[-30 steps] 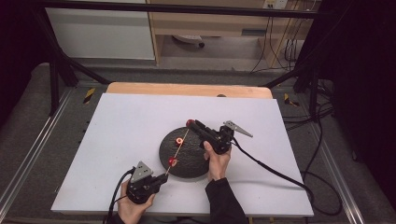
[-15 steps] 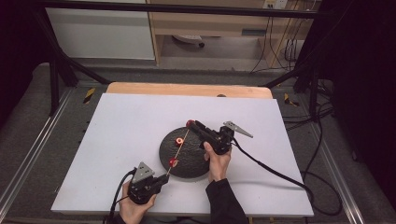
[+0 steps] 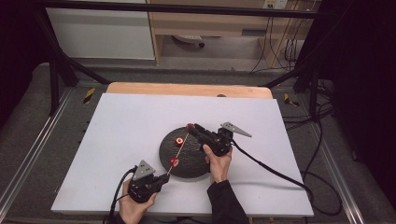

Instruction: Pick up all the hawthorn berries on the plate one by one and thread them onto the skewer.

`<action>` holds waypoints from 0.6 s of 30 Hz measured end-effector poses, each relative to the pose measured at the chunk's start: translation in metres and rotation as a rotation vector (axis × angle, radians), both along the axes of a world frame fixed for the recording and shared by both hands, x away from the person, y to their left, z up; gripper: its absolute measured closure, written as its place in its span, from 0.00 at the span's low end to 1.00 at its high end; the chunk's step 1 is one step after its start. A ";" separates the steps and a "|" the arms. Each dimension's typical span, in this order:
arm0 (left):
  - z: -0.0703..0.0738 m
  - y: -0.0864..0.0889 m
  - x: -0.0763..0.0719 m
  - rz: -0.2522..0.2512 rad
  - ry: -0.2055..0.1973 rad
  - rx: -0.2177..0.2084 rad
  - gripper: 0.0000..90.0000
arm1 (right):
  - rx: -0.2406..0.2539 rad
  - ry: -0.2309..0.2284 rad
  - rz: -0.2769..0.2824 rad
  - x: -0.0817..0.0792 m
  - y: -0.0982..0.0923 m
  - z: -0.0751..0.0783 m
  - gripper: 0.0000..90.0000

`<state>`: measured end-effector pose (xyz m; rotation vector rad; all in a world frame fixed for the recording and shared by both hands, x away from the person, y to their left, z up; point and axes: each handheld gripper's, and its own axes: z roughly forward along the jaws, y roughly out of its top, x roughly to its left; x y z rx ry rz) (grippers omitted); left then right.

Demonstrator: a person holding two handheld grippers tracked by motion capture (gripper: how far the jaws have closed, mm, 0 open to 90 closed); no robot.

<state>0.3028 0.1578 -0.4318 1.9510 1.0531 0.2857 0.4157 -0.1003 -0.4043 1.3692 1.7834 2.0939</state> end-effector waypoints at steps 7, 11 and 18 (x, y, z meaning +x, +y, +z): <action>-0.003 -0.005 0.005 -0.001 0.014 0.012 0.98 | -0.006 0.007 -0.001 -0.003 -0.001 0.002 0.69; -0.003 -0.005 0.006 -0.002 0.014 0.004 0.99 | -0.011 0.012 -0.006 -0.004 -0.001 0.002 0.69; -0.004 -0.004 0.010 -0.012 0.012 0.013 0.99 | -0.003 0.018 -0.007 -0.005 -0.003 0.001 0.69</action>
